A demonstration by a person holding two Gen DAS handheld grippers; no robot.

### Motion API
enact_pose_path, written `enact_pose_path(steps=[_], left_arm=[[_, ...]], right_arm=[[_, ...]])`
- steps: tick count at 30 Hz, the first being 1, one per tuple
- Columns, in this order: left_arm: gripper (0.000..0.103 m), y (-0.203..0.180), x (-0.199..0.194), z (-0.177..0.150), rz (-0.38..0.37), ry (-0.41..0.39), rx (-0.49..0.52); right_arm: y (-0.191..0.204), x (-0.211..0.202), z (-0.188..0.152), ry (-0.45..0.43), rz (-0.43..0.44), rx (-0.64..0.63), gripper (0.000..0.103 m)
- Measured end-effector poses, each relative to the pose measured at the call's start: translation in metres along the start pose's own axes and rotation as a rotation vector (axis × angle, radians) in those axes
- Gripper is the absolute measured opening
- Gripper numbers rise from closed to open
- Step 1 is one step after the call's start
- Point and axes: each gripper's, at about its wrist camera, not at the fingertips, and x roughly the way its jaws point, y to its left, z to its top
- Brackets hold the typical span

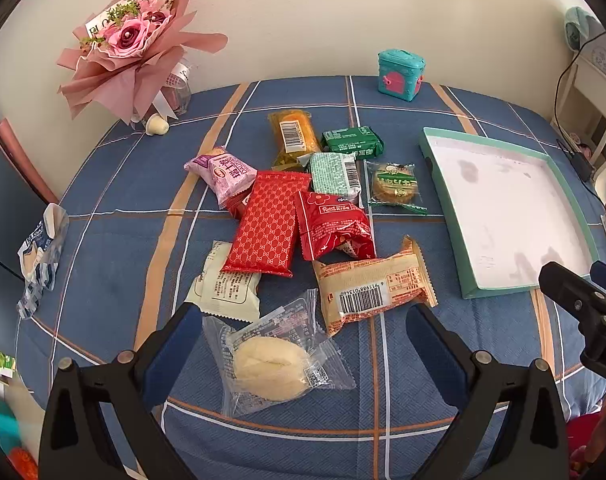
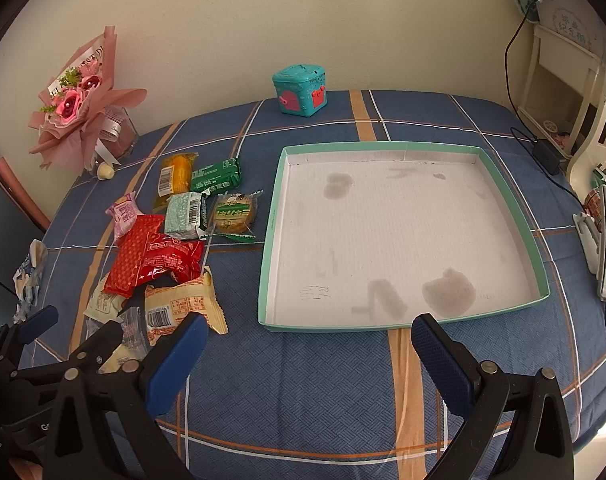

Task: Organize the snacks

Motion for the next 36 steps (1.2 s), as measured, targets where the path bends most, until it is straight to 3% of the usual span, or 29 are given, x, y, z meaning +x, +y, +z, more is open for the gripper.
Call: enact_pose_path(steps=[36], left_arm=[[0.102,0.0007,0.0044,-0.0042,0.006,0.014,-0.004]], right_arm=[[0.0010,0.0003,0.0000,0.000,-0.003,-0.003,0.103]])
